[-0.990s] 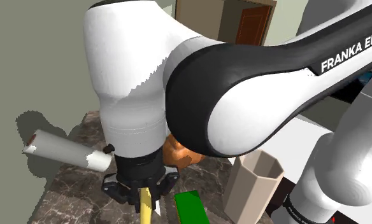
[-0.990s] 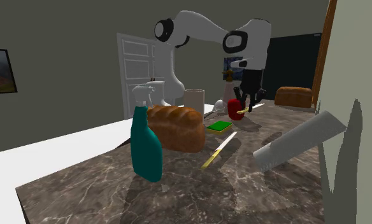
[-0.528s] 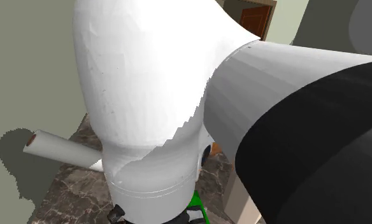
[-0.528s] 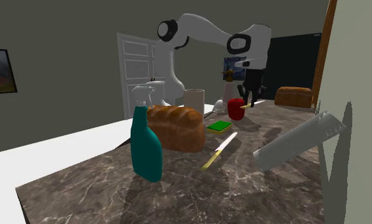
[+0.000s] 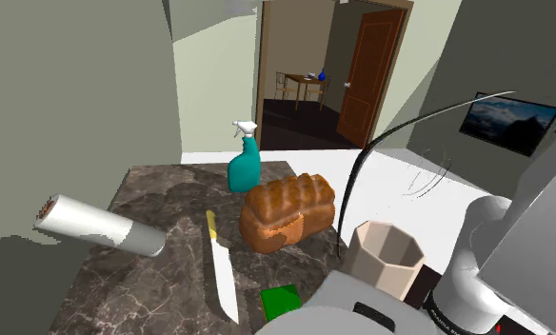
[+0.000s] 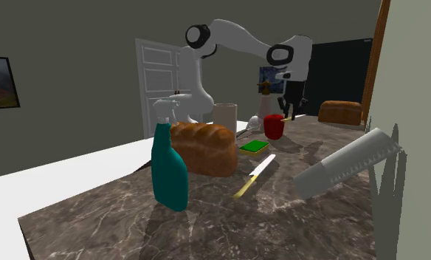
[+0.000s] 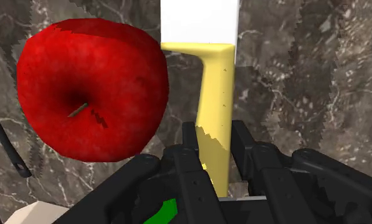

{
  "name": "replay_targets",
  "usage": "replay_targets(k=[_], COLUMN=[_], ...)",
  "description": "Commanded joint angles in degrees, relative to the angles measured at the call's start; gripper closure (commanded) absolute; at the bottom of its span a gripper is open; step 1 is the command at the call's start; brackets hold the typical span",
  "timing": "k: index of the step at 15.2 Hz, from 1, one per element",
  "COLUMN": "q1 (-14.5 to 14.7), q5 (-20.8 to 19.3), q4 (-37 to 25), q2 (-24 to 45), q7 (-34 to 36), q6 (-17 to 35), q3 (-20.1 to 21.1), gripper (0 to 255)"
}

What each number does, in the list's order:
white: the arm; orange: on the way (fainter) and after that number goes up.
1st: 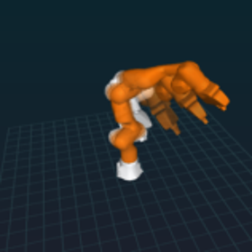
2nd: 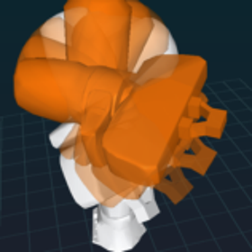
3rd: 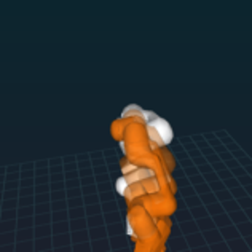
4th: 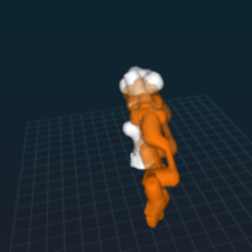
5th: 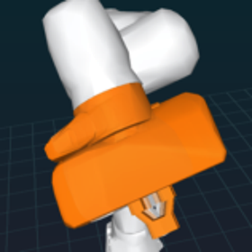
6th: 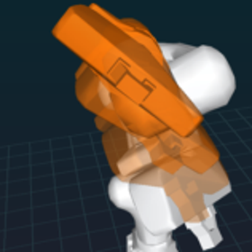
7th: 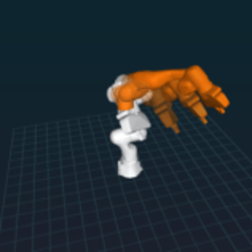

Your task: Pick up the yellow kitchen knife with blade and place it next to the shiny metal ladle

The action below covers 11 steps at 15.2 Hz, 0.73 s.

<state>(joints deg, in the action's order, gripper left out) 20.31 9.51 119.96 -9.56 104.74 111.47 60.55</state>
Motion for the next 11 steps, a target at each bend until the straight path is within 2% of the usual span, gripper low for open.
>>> replay_targets(k=[1,4,7,9,11], q1=[0.6,1.5,2.6,5.1,9.8], q5=[-1.0,-2.9,-7.4,-12.3,-17.2], q4=[-1.2,-2.8,-5.0,-6.8,-9.1], q2=[1.5,4.1,9.0,14.0,19.1], q7=[3.8,9.6,17.2,23.4,29.5], q6=[0.0,0.1,0.1,-0.2,-0.9], q3=[2.6,6.5,10.9,12.7,12.3], gripper=[255,255,255,255,255])
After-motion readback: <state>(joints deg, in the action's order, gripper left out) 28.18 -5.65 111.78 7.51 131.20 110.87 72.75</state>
